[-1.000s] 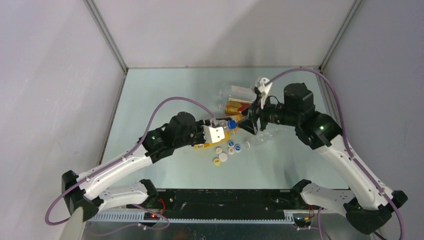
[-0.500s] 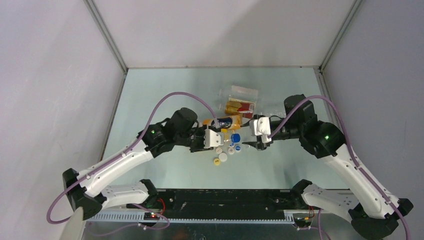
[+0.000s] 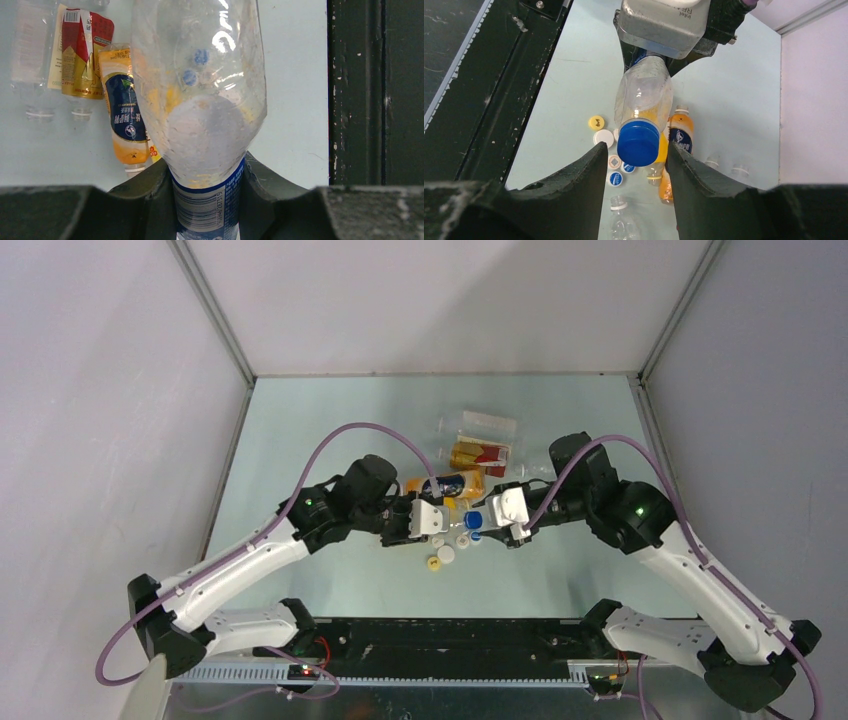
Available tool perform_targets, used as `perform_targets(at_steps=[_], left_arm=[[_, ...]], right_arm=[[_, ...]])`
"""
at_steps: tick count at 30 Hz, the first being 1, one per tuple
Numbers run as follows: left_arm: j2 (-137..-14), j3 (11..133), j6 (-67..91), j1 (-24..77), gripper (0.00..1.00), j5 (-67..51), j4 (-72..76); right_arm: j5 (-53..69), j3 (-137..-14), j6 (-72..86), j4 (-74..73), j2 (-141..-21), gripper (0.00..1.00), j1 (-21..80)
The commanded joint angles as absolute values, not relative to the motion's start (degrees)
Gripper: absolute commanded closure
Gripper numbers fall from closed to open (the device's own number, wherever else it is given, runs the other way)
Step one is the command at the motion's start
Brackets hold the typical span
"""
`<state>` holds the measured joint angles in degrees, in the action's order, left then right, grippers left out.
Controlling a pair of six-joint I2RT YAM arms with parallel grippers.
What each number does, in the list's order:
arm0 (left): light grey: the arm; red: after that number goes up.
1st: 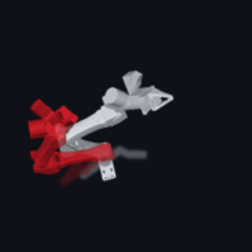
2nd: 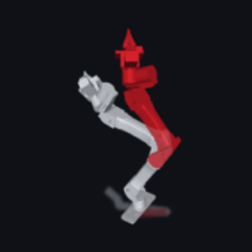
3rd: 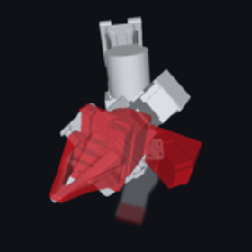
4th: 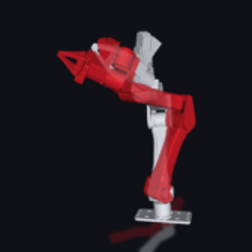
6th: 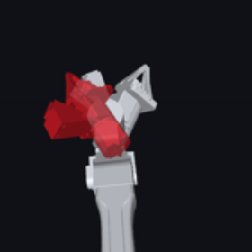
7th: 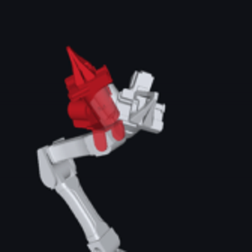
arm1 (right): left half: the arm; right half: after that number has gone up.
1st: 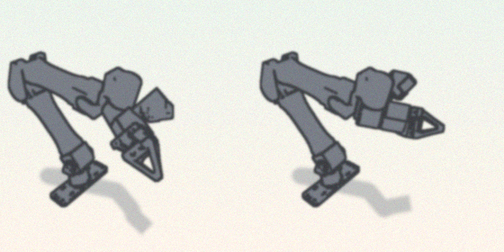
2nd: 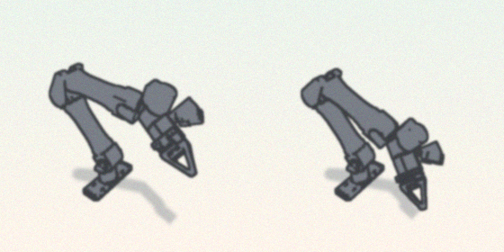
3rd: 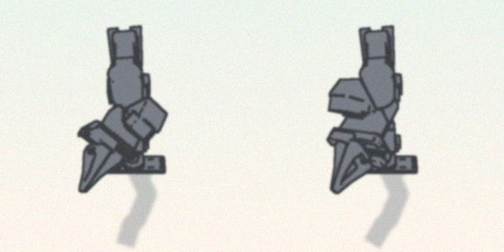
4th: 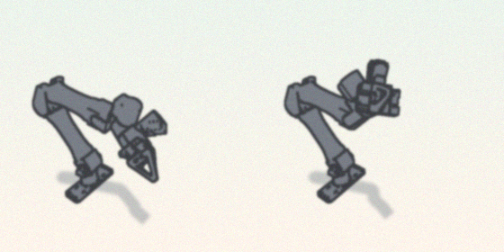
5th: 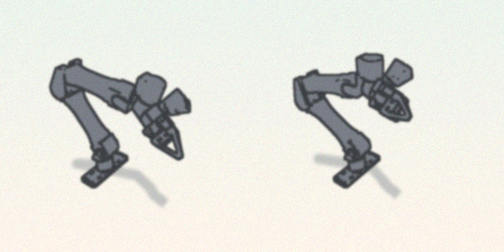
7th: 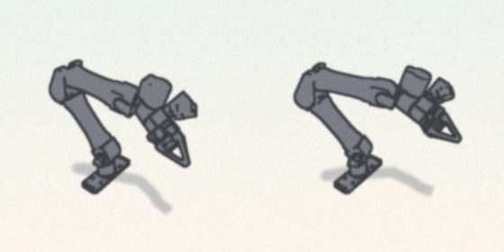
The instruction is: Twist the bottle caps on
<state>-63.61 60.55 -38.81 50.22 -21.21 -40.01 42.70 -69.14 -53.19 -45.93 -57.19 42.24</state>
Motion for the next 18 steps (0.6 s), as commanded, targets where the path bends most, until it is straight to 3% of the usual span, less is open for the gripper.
perform_targets(at_steps=[1,13,17,18], left_arm=[[-63.25,63.07,-37.88,49.83,0.95,-22.65,-38.29],[-63.43,63.35,-36.59,49.75,0.95,-24.09,-35.79],[-63.39,63.47,-36.19,49.75,0.95,-22.31,-34.95],[-63.25,63.24,-36.16,49.75,0.95,-21.61,-34.25]], right_arm=[[40.95,-69.31,-53.86,-46.54,-57.51,0.51,42.82],[38.17,-69.08,-49.69,-44.15,-58.55,0.67,43.68],[38.55,-68.74,-44.44,-41.72,-58.71,0.77,43.71],[38.48,-68.73,-40.99,-41.07,-58.88,0.84,43.69]])
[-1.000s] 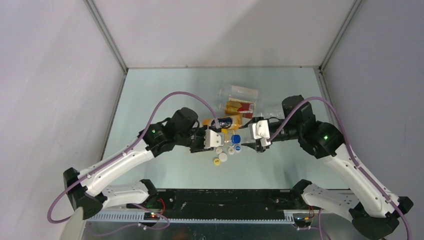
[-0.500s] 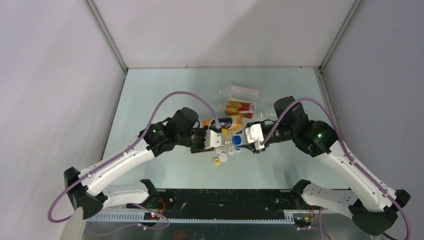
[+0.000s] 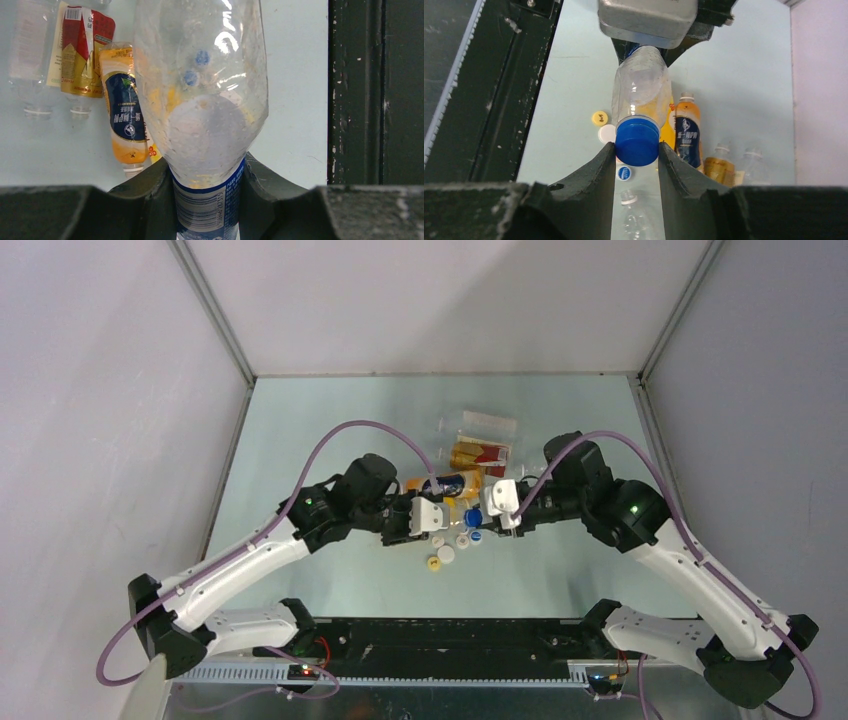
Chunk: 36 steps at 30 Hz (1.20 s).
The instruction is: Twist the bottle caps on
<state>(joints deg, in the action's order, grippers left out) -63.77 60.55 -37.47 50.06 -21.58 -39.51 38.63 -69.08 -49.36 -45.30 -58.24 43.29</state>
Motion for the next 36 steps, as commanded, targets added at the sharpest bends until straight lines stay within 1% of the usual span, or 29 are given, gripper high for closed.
perform_targets(at_steps=[1,2,3,4,7,9,10,11,12,13,15,18,20,21,22,23,24,25,26,27,30,33,34,36], left_arm=[[-62.68,63.04,-36.0,49.83,0.95,-20.17,-33.15],[-62.32,62.45,-36.06,49.88,0.95,-19.36,-32.48],[-61.44,62.12,-36.09,49.94,0.95,-17.56,-30.97],[-60.49,61.47,-36.24,50.26,0.95,-16.38,-30.3],[-58.94,60.31,-38.27,51.94,0.95,-8.39,-28.02],[-57.92,59.15,-40.12,53.95,0.95,-2.51,-26.32],[-57.15,57.94,-40.84,55.52,0.95,2.01,-25.6],[-56.79,57.23,-42.34,56.33,0.95,3.9,-23.78],[-56.3,55.77,-43.85,57.83,0.95,7.59,-22.83],[-56.1,55.13,-44.47,58.49,0.95,9.33,-21.13],[-56.01,53.45,-45.94,59.69,0.95,12.87,-19.47],[-56.71,52.14,-46.31,59.94,0.96,14.46,-19.15],[-57.12,52.05,-46.1,59.6,0.98,14.44,-19.96],[-57.17,52.04,-45.86,58.82,0.99,14.12,-20.74],[-57.09,52.14,-45.08,58.28,0.99,12.6,-21.18],[-57.02,52.31,-44.69,56.8,0.99,11.62,-22.35],[-56.8,52.65,-43.78,56.0,0.99,8.93,-23.58],[-56.72,53.26,-43.38,54.36,0.99,5.92,-24.4],[-56.75,53.66,-42.75,53.59,0.99,4.59,-26.32],[-57.06,54.68,-42.56,52.29,0.98,1.78,-27.26],[-58.54,57.13,-41.46,49.66,0.95,-5.54,-33.32],[-60.78,60.47,-40.83,47.23,0.94,-13.58,-37.73],[-61.15,61.0,-40.81,46.95,0.94,-14.96,-39.38],[-62.17,62.41,-40.91,46.31,0.93,-18.76,-41.32]], right_arm=[[37.64,-68.73,-38.56,-39.71,-59.26,0.88,43.64],[36.84,-68.73,-33.17,-38.88,-59.88,0.96,43.62],[34.89,-68.73,-29.9,-37.21,-60.26,0.99,43.64],[33.84,-68.73,-23.21,-36.4,-60.99,1.0,43.58],[30.01,-68.73,-10.48,-32.4,-62.21,1.0,43.28],[26.38,-68.73,6.15,-29.58,-63.1,1.0,42.75],[25.5,-68.84,10.37,-28.27,-63.81,1.0,41.8],[24.94,-68.92,19.47,-27.76,-64.29,1.0,41.07],[25.02,-69.08,23.66,-27.24,-65.51,1.0,39.36],[25.34,-69.32,31.95,-27.11,-66.15,1.0,38.44],[26.85,-69.44,41.27,-26.53,-68.0,1.0,36.22],[28.08,-69.42,45.91,-24.42,-69.39,1.0,34.69],[27.79,-69.54,43.5,-23.98,-69.07,0.99,34.24],[27.96,-69.59,39.44,-23.94,-68.55,0.87,34.17],[28.48,-69.64,37.34,-23.85,-68.2,0.81,33.92],[28.83,-69.64,31.9,-23.79,-67.21,0.69,33.86],[29.86,-69.67,28.43,-23.79,-66.61,0.64,33.89],[30.49,-69.62,20.84,-23.98,-65.3,0.54,33.89],[31.35,-69.62,17.14,-24.69,-64.6,0.5,33.91],[31.8,-69.61,9.93,-25.71,-63.19,0.46,33.88],[36.33,-69.61,-9.22,-29.04,-60.74,0.42,33.86],[42.03,-69.03,-23.21,-34.39,-58.37,0.41,33.9],[43.12,-68.67,-30.7,-35.65,-57.57,0.4,34.0],[45.62,-67.92,-38.1,-38.0,-56.49,0.4,34.31]])
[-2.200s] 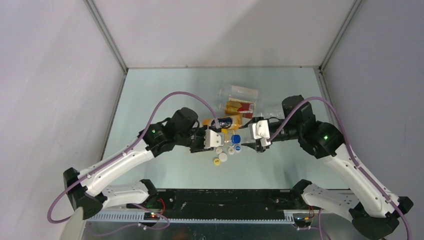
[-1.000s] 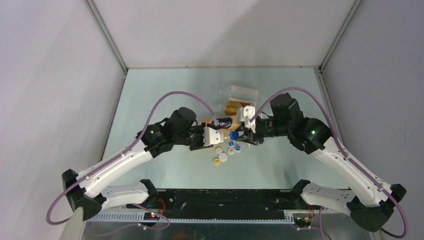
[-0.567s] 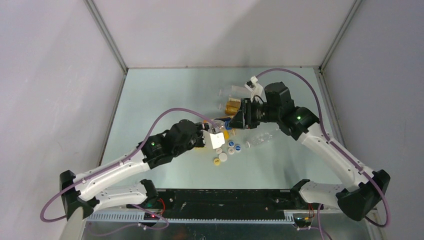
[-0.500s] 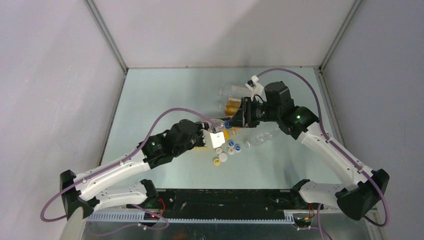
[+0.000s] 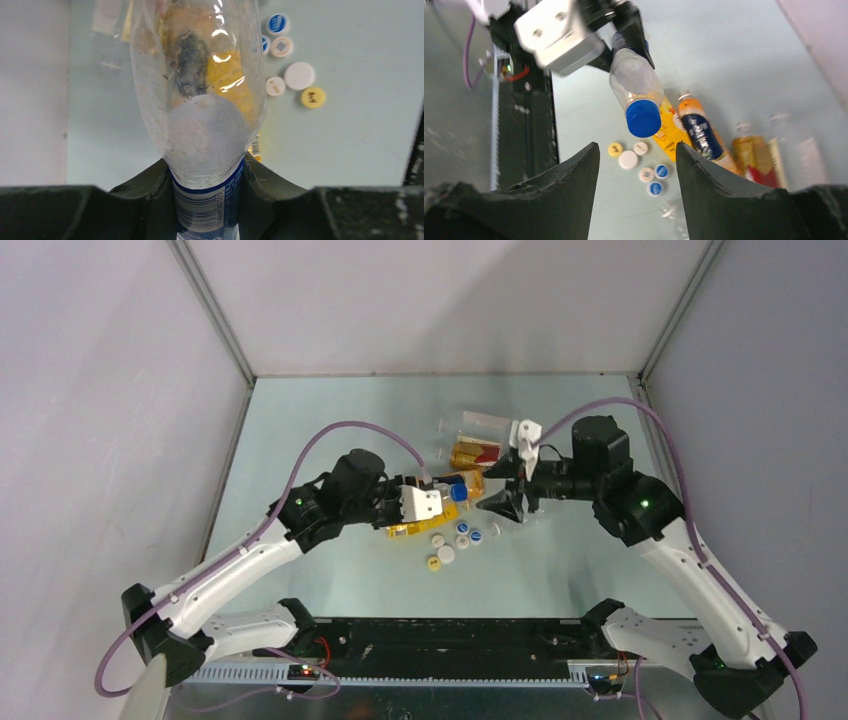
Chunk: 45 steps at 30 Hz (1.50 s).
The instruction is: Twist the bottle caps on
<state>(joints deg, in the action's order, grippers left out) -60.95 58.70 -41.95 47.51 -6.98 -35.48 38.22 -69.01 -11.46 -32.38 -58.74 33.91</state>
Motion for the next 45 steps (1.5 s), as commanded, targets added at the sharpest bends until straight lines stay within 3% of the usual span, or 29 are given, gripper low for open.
perform_targets(at_steps=[1,9,24,29,31,37,45], left_arm=[[-62.85,63.35,-41.16,46.18,0.93,-20.88,-41.89],[-66.22,66.78,-41.56,46.19,0.91,-28.25,-45.72],[-66.75,67.7,-40.96,46.21,0.91,-29.7,-45.66],[-66.8,68.25,-40.68,46.15,0.91,-29.62,-45.51],[-66.68,68.29,-40.23,46.26,0.91,-29.04,-45.15],[-65.39,66.84,-38.48,47.57,0.91,-20.72,-42.11],[-58.65,58.23,-39.34,56.08,0.91,7.24,-27.96]], right_arm=[[46.96,-67.71,-40.41,-38.85,-56.2,0.4,34.53],[47.79,-65.92,-52.67,-38.4,-55.46,0.42,37.2],[50.11,-65.93,-54.12,-40.66,-57.31,0.56,39.28],[49.93,-65.92,-53.55,-39.97,-57.91,0.64,39.99],[49.99,-65.92,-52.22,-39.11,-58.2,0.72,40.22],[46.54,-65.92,-34.18,-32.71,-59.25,0.99,40.34],[27.06,-65.93,14.6,-20.12,-62.38,1.0,38.94]])
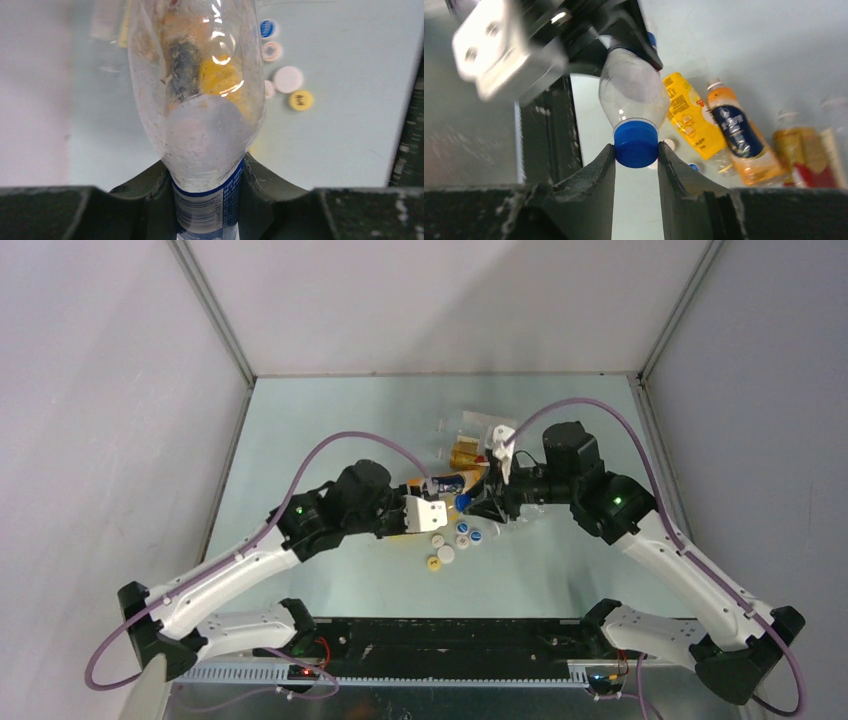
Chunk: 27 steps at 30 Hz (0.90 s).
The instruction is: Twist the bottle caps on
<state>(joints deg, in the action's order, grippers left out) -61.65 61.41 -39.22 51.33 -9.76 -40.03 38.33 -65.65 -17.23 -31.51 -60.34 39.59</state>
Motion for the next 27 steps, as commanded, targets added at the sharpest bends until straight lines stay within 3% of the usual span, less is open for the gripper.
perform_targets(at_steps=[1,5,10,12,15,17,20,27], left_arm=[[-58.46,57.1,-40.71,58.36,0.91,9.77,-25.36],[-58.22,52.93,-45.42,64.51,0.92,22.91,-18.25],[-60.23,51.83,-46.53,66.05,0.99,27.77,-18.28],[-60.14,51.44,-45.84,65.52,1.0,26.74,-19.11],[-58.94,52.03,-43.43,63.16,1.0,19.2,-22.52],[-58.48,53.04,-41.83,60.39,0.99,13.18,-25.77],[-58.86,55.27,-40.47,56.13,0.99,5.56,-31.6],[-62.63,60.51,-39.87,50.76,0.97,-13.33,-40.72]], right_arm=[[25.46,-65.93,24.13,-19.09,-62.78,1.0,38.5],[25.91,-65.92,45.0,-18.51,-66.0,1.0,34.94],[24.8,-65.94,46.24,-17.87,-65.78,1.0,34.07],[25.6,-65.92,40.24,-17.99,-64.94,0.92,33.69],[29.08,-65.92,24.53,-18.43,-62.66,0.6,33.4],[32.17,-65.89,13.55,-19.15,-60.91,0.49,33.33],[36.99,-65.65,-2.97,-21.24,-57.87,0.44,33.18],[50.39,-63.37,-33.91,-30.46,-54.39,0.43,33.27]])
